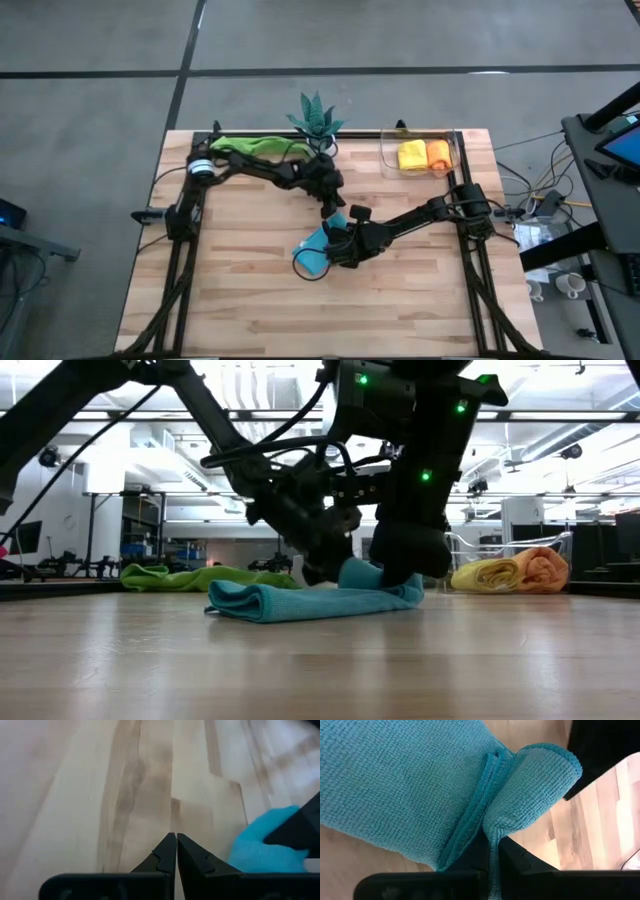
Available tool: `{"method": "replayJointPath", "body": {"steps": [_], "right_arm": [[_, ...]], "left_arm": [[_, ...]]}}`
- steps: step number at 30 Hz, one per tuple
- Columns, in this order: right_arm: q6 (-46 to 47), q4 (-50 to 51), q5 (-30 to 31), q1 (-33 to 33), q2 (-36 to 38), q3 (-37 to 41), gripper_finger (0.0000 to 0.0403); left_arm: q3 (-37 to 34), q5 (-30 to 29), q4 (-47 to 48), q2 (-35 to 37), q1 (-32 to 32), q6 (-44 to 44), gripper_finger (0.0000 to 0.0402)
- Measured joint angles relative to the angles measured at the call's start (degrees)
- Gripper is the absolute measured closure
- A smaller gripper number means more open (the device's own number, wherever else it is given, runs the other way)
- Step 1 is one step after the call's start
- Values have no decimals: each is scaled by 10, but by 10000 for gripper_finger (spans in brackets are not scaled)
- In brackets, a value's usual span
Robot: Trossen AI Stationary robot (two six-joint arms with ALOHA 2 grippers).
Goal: Roll microfiber towels into tight, uniform cylinder then place into a basket
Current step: Roll the blue microfiber cloth
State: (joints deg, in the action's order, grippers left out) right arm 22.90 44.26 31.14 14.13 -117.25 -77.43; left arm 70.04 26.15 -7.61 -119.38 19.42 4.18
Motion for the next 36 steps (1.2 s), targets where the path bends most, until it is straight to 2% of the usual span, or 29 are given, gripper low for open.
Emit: {"method": "replayJointPath", "body": {"steps": [5,11,22,29,36], "right_arm": [[0,-2,1,0,0,3,394],[0,-1,2,0,0,6,394],[0,-1,2,0,0,6,394],[0,-2,2,0,-1,6,394],[0,-4,2,0,-1,6,394]], "left_arm": [[-3,6,-4,-3,-1,0,402],[-3,54,9,3,-16,-7,402],[-6,55,40,22,-45,-44,402],[-40,52,41,70,-45,-74,402],[-64,51,14,73,-49,-129,402]]}}
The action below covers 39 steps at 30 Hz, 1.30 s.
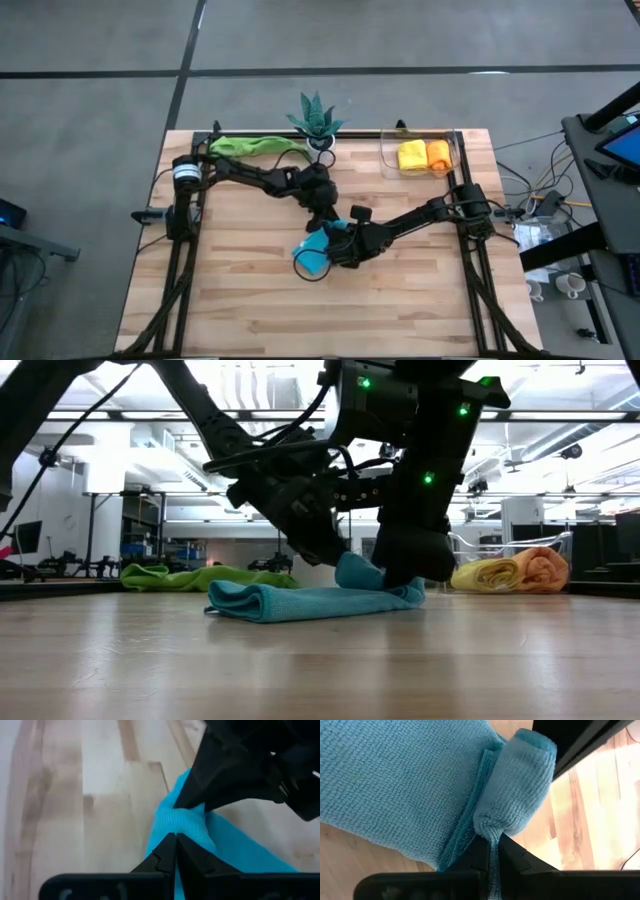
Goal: Roll microfiber towels into tight, uniform cylinder then place into a basket
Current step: Roll the blue microfiber cloth
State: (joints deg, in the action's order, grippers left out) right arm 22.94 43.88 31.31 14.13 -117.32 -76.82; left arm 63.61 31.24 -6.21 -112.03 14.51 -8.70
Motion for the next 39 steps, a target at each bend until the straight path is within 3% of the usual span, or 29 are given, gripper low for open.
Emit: {"method": "replayJointPath", "body": {"steps": [10,25,39], "right_arm": [[0,-4,0,0,0,0,394],[0,-9,0,0,0,0,394],[-4,-18,-1,0,0,-4,343]], "left_arm": [[-21,0,-3,4,-6,-83,402],[-62,-25,1,5,-6,-115,402],[-62,-51,1,5,-4,-129,402]]}}
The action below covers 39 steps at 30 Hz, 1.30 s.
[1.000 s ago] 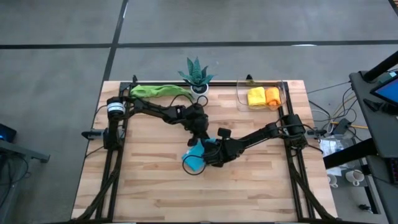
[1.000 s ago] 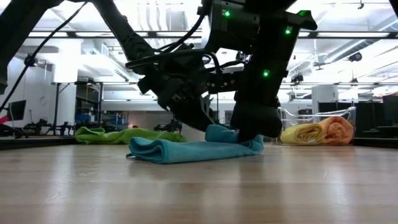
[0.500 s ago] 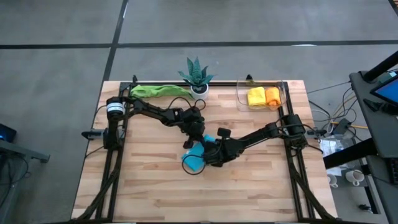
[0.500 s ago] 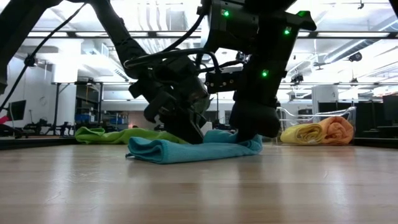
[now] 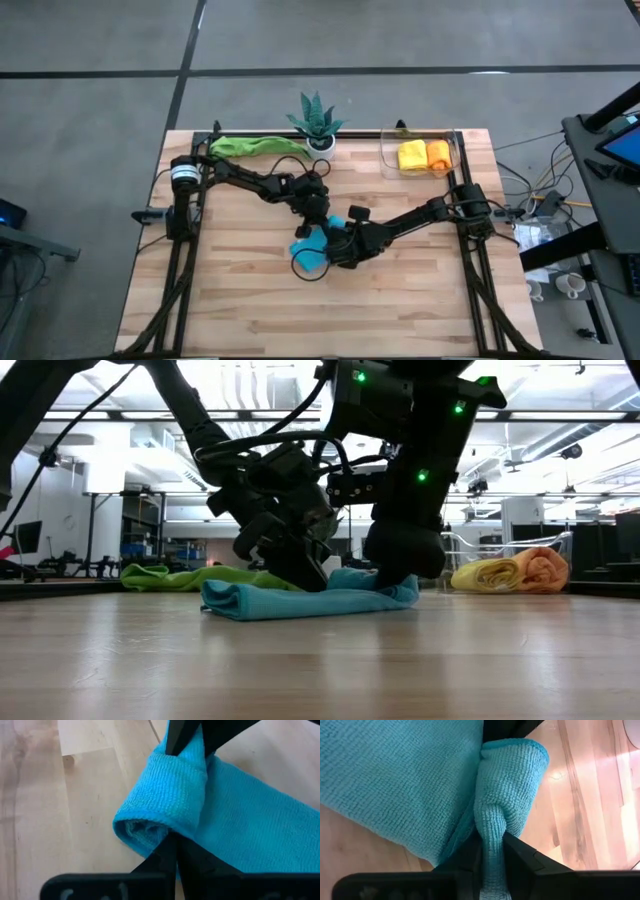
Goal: Roll microfiber towels into tight, uniform cylinder then place into a basket
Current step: Roll the blue microfiber cloth
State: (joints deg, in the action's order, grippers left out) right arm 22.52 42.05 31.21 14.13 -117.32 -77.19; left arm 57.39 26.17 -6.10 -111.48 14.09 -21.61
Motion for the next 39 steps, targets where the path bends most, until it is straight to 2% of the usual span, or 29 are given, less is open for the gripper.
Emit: {"method": "replayJointPath", "body": {"steps": [9,16,20,23,28,33,36,39], "right_arm": [[-1,-7,-1,8,11,-4,300],[-39,-5,-2,33,70,1,287],[-24,-8,-2,41,125,39,289],[8,-33,-1,38,168,103,289],[37,-175,-3,23,239,237,304],[70,-356,3,-7,299,356,345],[130,-428,6,-32,311,420,384],[190,-513,-9,-47,294,476,393]], "left_arm": [[-3,-8,-2,0,0,-1,402],[-5,-8,-3,-1,0,-1,402],[-5,-8,-5,-1,0,-1,402],[-6,-8,-9,-1,0,-1,402],[-6,-9,-10,-2,0,-1,402],[-6,-9,-11,-2,0,0,402],[-6,-9,-11,-2,0,1,402],[-6,-9,-12,-2,0,1,402]]}}
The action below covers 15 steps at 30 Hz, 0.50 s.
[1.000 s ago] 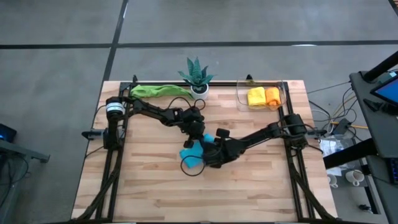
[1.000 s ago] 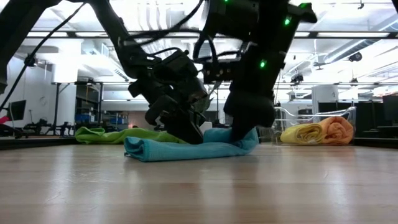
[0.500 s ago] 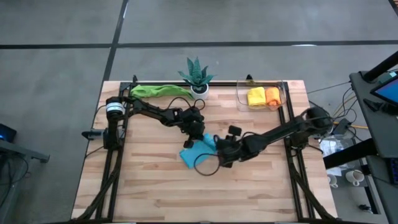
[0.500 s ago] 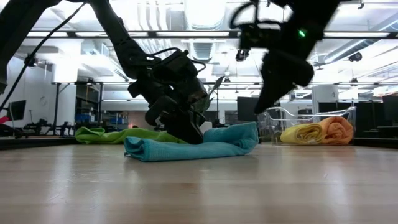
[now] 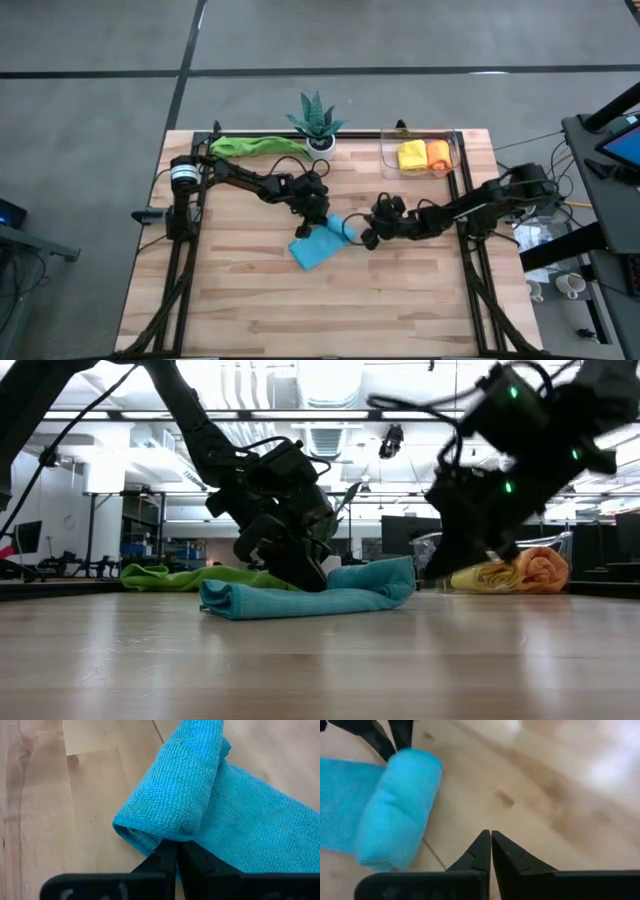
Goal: Roll microfiber towels into tight, uniform cylinder then place into a basket
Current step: Roll the blue microfiber cloth
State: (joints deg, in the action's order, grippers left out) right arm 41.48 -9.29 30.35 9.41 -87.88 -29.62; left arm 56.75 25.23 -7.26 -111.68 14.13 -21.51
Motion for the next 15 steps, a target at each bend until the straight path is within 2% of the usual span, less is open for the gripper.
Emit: {"method": "replayJointPath", "body": {"steps": [6,11,15], "right_arm": [[26,-167,-38,-1,-79,29,395],[26,-189,-56,1,-145,-11,395],[21,-184,-68,5,-154,-30,395]], "left_arm": [[0,-3,-7,0,0,1,402],[-1,-3,-10,-1,0,1,402],[-5,-2,-15,-1,0,1,402]]}}
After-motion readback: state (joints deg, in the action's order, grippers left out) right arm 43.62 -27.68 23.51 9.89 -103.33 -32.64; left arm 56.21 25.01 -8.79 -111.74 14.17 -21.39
